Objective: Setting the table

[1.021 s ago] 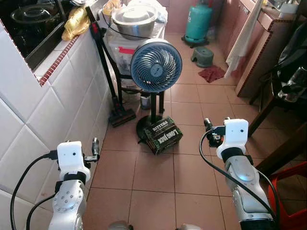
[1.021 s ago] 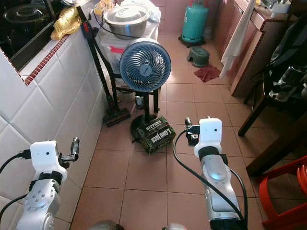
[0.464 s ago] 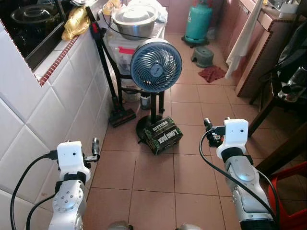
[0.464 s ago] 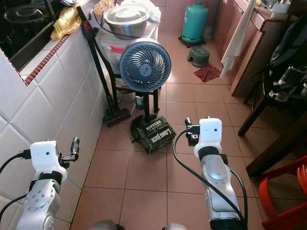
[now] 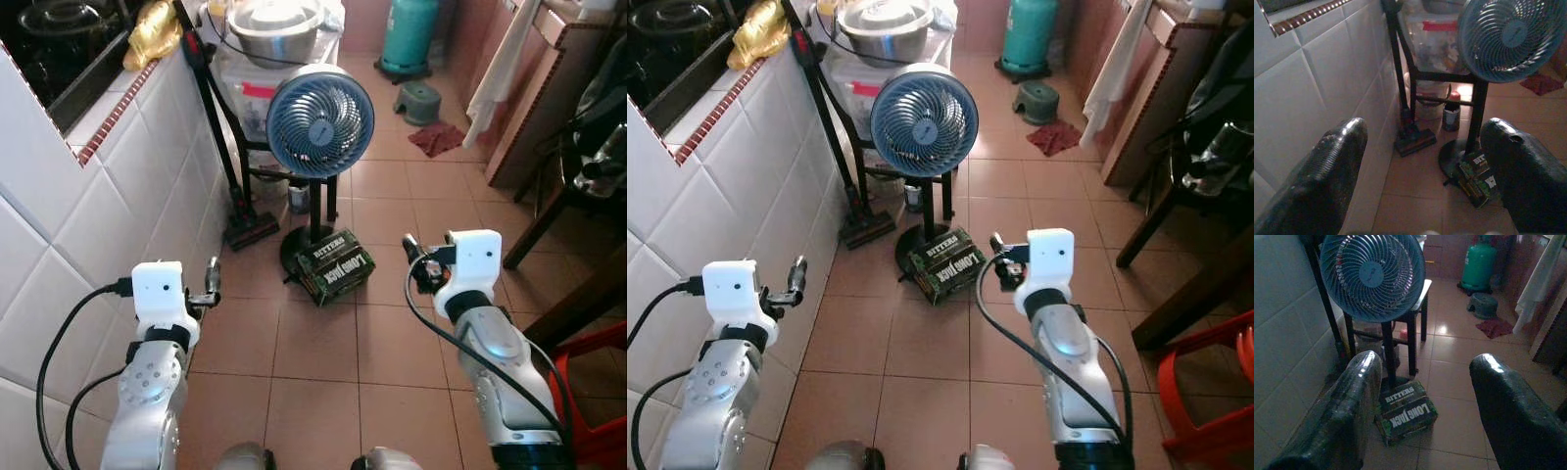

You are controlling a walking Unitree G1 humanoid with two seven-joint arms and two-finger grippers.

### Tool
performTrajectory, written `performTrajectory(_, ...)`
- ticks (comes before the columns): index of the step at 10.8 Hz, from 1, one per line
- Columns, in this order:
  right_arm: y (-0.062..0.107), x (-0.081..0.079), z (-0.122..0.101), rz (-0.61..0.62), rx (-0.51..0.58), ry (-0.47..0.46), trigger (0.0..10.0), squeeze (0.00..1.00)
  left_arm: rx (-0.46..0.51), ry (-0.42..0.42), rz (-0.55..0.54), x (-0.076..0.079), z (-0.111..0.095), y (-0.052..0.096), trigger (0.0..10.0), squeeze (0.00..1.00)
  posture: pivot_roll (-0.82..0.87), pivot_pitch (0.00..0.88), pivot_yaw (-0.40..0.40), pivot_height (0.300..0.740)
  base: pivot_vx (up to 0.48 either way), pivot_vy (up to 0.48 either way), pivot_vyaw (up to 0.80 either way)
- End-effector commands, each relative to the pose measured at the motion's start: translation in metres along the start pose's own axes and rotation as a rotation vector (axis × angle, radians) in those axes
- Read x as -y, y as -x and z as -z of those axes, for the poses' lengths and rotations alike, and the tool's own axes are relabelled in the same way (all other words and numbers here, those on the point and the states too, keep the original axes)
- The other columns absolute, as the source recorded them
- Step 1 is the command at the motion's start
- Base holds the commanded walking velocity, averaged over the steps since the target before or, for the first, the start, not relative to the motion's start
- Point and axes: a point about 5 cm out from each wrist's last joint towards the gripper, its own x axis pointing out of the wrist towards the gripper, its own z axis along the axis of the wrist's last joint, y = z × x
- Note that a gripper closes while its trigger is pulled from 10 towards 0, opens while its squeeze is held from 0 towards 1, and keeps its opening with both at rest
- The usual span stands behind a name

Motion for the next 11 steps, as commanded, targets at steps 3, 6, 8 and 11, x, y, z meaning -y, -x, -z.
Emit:
performTrajectory(3, 0.0011, 0.0005, -0.0064, -0.001, 0.011, -0.011, 10.0, 0.00, 0.000, 0.000, -0.010, -0.0028, -0.0030, 0.0005, 10.0, 0.00, 0.00, 0.076, 0.035, 0.740, 0.000, 0.000, 0.00)
performTrajectory(6, 0.0011, 0.0005, -0.0064, -0.001, 0.011, -0.011, 10.0, 0.00, 0.000, 0.000, -0.010, -0.0028, -0.0030, 0.0005, 10.0, 0.00, 0.00, 0.076, 0.035, 0.740, 0.000, 0.000, 0.00)
performTrajectory(8, 0.0011, 0.0005, -0.0064, -0.001, 0.011, -0.011, 10.0, 0.00, 0.000, 0.000, -0.010, -0.0028, -0.0030, 0.0005, 10.0, 0.00, 0.00, 0.076, 0.035, 0.740, 0.000, 0.000, 0.00)
performTrajectory(11, 0.0011, 0.0005, -0.0064, -0.001, 0.011, -0.011, 10.0, 0.00, 0.000, 0.000, -0.010, -0.0028, -0.0030, 0.0005, 10.0, 0.00, 0.00, 0.076, 0.035, 0.740, 0.000, 0.000, 0.00)
